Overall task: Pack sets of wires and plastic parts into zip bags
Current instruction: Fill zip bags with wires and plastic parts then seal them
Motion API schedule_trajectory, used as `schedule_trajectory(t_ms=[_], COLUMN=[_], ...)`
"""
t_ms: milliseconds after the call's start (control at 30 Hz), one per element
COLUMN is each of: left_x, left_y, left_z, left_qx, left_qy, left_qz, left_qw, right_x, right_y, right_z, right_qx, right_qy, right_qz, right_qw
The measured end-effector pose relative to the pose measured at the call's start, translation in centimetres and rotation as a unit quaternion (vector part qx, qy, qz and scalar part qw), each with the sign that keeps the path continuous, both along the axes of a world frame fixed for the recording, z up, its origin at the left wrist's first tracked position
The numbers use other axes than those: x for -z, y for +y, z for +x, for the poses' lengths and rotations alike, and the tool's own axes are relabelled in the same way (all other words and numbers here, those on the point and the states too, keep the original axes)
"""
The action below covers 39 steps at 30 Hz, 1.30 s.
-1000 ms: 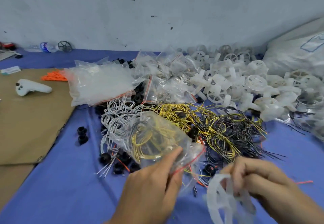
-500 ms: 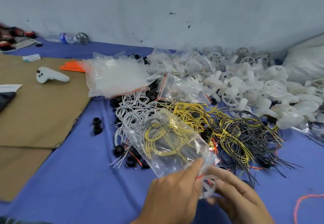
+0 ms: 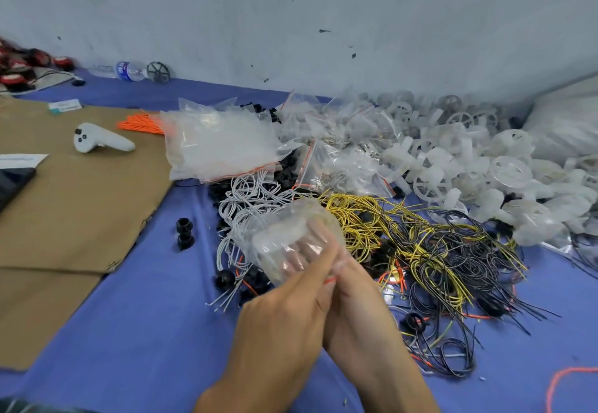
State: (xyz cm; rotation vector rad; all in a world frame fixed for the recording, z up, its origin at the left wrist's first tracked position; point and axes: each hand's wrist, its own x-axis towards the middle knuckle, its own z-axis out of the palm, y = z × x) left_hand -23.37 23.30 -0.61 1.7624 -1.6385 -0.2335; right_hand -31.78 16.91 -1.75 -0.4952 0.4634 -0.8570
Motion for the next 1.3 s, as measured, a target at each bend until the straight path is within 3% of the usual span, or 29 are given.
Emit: schedule_trajectory(t_ms=[100,200,233,267,333,367,400,600,633,667,733,800,867,900,967,1067,1133,1167,1233,1300], left_x=[-0.1,-0.6,-0.8,-0.9,-1.3,-1.4,-1.4,-2.2,-2.3,-2.4,-2.6,-2.6,-2.5,-2.5,-2.5,-3.3,-4.6,-5.2,-5.8,-6.0], left_y=[0.2,0.3,0.5,0.7,0.9,0.9,0.8,0.2,-0.1,-0.4,-0.9,-1.2,-1.4,-1.2,-0.8,-1.1,-2.2,-2.3,-2.1,-1.1], left_z=[1.7,2.1,2.0,1.9,2.2,2.5,2.9,3.4,3.5,3.6,4.0,4.4,4.6,4.5,4.1,3.6,2.7,2.4,2.7,2.7], left_qx=[-0.031,-0.029,-0.018,-0.008,0.004,0.002,-0.002,0.017,0.017,0.021,0.033,0.040,0.038,0.037,0.022,0.008,0.035,0.039,0.047,0.025], left_qy=[-0.016,0.000,-0.004,-0.013,0.007,0.012,0.013,0.047,0.064,0.092,0.148,0.160,0.145,0.142,0.145,0.071,-0.019,-0.034,-0.024,-0.075], left_qz=[-0.018,-0.026,-0.025,-0.023,-0.018,-0.022,-0.029,-0.059,-0.066,-0.067,-0.062,-0.065,-0.078,-0.072,-0.067,-0.063,0.015,0.028,-0.036,-0.050], left_qw=[0.999,0.999,1.000,1.000,1.000,1.000,0.999,0.997,0.996,0.993,0.987,0.984,0.986,0.987,0.987,0.995,0.999,0.998,0.998,0.996], right_x=[-0.1,0.8,0.9,1.0,1.0,1.0,0.8,-1.8,-2.4,-3.1,-5.0,-6.0,-6.4,-6.2,-5.1,-2.5,-0.8,-0.1,0.9,1.4], right_y=[0.4,0.8,0.7,0.6,0.3,0.2,0.3,-0.6,-0.9,-1.1,-1.1,-1.6,-3.1,-4.5,-8.1,-14.7,-18.5,-20.0,-22.0,-23.2], right_z=[0.8,0.9,0.8,0.5,-0.2,-0.5,-0.8,-0.6,-0.7,-1.0,-2.6,-5.2,-8.4,-9.9,-12.7,-16.0,-17.0,-17.1,-16.8,-16.5], right_qx=[-0.047,-0.038,-0.029,-0.022,-0.010,-0.001,0.002,-0.089,-0.091,-0.088,-0.098,-0.079,-0.027,0.000,0.040,0.037,-0.016,-0.046,-0.078,-0.058], right_qy=[-0.007,0.150,0.231,0.311,0.445,0.495,0.531,0.619,0.612,0.584,0.502,0.456,0.468,0.496,0.575,0.713,0.776,0.795,0.821,0.831], right_qz=[-0.073,-0.228,-0.319,-0.426,-0.620,-0.674,-0.692,-0.683,-0.690,-0.699,-0.689,-0.657,-0.603,-0.572,-0.527,-0.475,-0.442,-0.422,-0.394,-0.384], right_qw=[0.996,0.961,0.919,0.849,0.646,0.549,0.489,0.377,0.375,0.402,0.513,0.595,0.645,0.654,0.624,0.514,0.451,0.434,0.406,0.398])
